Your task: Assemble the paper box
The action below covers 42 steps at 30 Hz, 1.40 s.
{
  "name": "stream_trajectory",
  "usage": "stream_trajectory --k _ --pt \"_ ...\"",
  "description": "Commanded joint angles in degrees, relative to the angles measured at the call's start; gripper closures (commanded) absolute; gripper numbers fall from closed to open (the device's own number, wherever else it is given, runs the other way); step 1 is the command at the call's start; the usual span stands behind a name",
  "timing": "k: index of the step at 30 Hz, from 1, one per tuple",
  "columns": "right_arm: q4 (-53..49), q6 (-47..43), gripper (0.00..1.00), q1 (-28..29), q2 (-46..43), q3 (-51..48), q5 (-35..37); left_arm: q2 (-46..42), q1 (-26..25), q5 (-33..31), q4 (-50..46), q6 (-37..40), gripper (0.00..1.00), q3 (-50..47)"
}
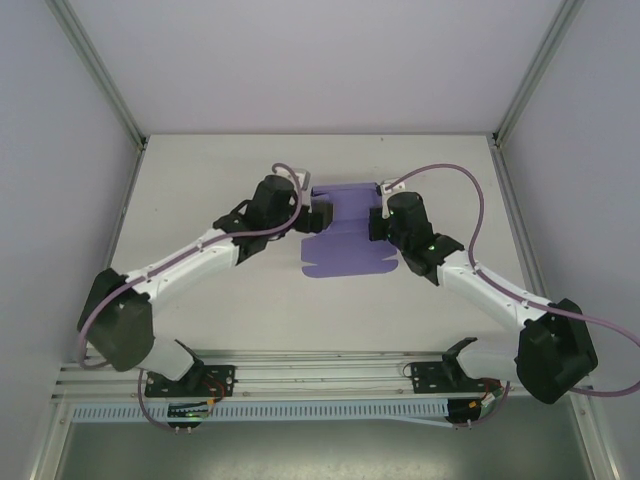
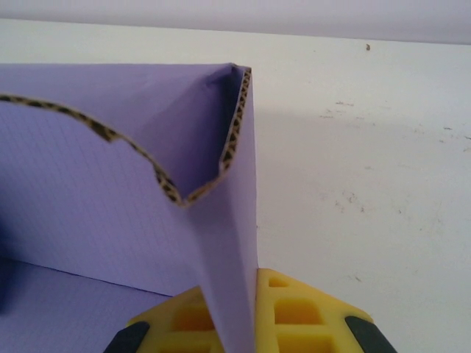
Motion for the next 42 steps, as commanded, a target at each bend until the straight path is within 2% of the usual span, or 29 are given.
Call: stream_trajectory --k 1,5,11,18,21,23,26,30,32,35,42 --pt "-0.11 -0.38 1.0 -0.43 0.52 1.79 0.93 -6.88 0.07 2.95 0.55 -2.26 0.05 -4.87" --pt "-0.1 -0.42 1.0 -0.4 0.41 1.73 0.29 -9.55 0.77 2.37 0.32 -3.65 0.08 -7.16" --pt "0.38 -0.06 1.0 -0.46 0.12 1.91 -1.07 -4.01 2.59 6.62 2.4 -2.65 0.26 -3.57" --pt "0.83 -0.17 1.0 -0.42 0.58 2.22 -2.91 1.96 3.45 8.36 2.87 -1.81 0.4 -0.28" --pt "1.11 -0.19 1.0 -0.38 0.58 2.15 -3.34 3.75 3.56 6.83 2.71 -1.46 0.45 2.25" --pt "1.19 -0.33 1.0 -0.37 0.42 2.14 -3.47 5.14 3.64 5.95 2.21 -1.35 0.57 3.19" --pt "1.02 -0.48 1.0 -0.28 0.07 2.15 -3.47 7.09 3.76 5.48 1.48 -0.94 0.6 4.76" --pt "1.04 -0.56 1.0 -0.31 -0.46 1.94 -3.47 9.64 3.76 3.15 -1.08 -0.1 0.74 7.06" --pt "1.08 -0.62 1.0 -0.27 -0.65 1.96 -3.44 10.74 3.74 1.86 -1.99 0.26 0.75 7.99" --pt "1.46 -0.68 1.0 -0.06 -0.65 1.9 -3.43 12.58 3.76 -0.39 -3.72 0.24 0.85 9.69" --pt "2.86 -0.4 1.0 0.45 -0.05 1.87 -5.23 18.25 3.79 -3.96 -6.38 0.7 0.91 14.04"
